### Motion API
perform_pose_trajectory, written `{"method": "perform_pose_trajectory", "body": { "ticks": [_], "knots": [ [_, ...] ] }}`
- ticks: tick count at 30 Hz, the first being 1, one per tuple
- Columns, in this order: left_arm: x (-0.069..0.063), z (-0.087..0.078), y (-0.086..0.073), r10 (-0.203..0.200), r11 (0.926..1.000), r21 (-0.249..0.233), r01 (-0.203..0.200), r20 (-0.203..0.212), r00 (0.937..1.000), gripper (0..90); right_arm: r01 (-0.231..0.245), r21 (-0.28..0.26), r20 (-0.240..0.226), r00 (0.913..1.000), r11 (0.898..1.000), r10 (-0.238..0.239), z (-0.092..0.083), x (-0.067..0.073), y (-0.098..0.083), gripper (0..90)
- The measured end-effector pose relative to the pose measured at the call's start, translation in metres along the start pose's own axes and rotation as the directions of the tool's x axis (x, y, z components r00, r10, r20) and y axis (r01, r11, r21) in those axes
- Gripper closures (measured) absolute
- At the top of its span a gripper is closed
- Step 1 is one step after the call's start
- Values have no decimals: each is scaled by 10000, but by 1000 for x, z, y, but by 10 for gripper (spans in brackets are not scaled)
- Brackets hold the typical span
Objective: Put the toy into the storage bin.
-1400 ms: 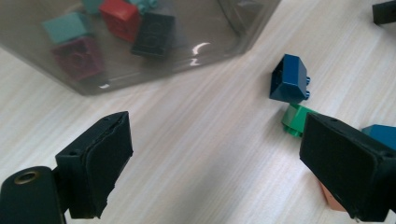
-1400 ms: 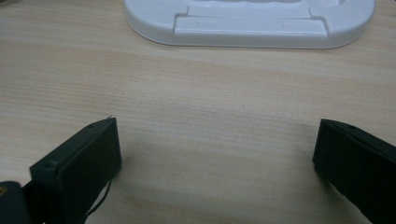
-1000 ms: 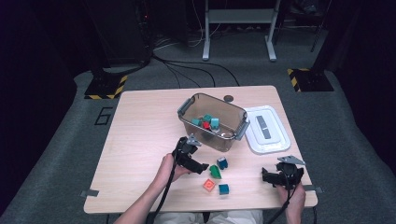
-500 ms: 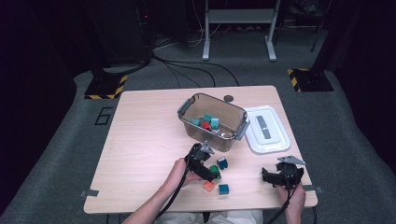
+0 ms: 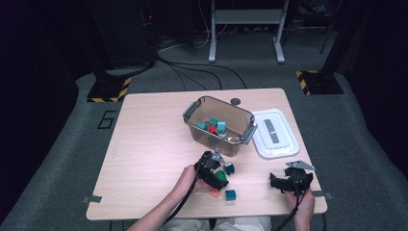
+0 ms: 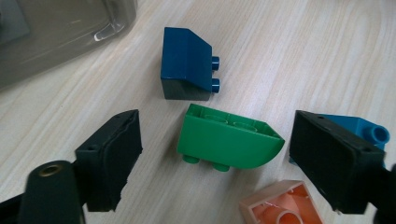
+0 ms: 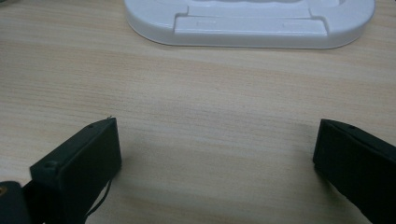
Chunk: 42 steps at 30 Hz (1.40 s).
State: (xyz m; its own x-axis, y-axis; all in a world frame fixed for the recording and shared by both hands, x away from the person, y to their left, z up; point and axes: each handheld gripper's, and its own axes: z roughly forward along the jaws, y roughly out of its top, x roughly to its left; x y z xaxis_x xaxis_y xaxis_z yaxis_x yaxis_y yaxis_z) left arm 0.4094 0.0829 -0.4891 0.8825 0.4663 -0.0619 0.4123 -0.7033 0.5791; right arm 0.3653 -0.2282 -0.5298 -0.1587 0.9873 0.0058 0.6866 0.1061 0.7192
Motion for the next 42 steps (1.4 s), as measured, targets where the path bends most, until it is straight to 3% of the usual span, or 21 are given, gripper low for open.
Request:
{"method": "perform_pose_trajectory", "body": {
  "ticks": [12, 33, 42],
  "knots": [
    [-1, 3, -4, 263, 9996, 77, -262, -30, 9997, 415, 0, -7, -2, 10000, 10000, 0, 0, 0, 0, 3],
    [16, -17, -14, -165, 9996, -254, 152, -533, 9984, 426, -1, -2, -2, 10000, 10000, 1, 0, 0, 0, 3],
    [28, -32, -20, -482, 9977, -513, 435, -939, 9944, 427, -1, -3, -1, 10000, 10000, 1, 0, 0, 0, 3]
  ]
}}
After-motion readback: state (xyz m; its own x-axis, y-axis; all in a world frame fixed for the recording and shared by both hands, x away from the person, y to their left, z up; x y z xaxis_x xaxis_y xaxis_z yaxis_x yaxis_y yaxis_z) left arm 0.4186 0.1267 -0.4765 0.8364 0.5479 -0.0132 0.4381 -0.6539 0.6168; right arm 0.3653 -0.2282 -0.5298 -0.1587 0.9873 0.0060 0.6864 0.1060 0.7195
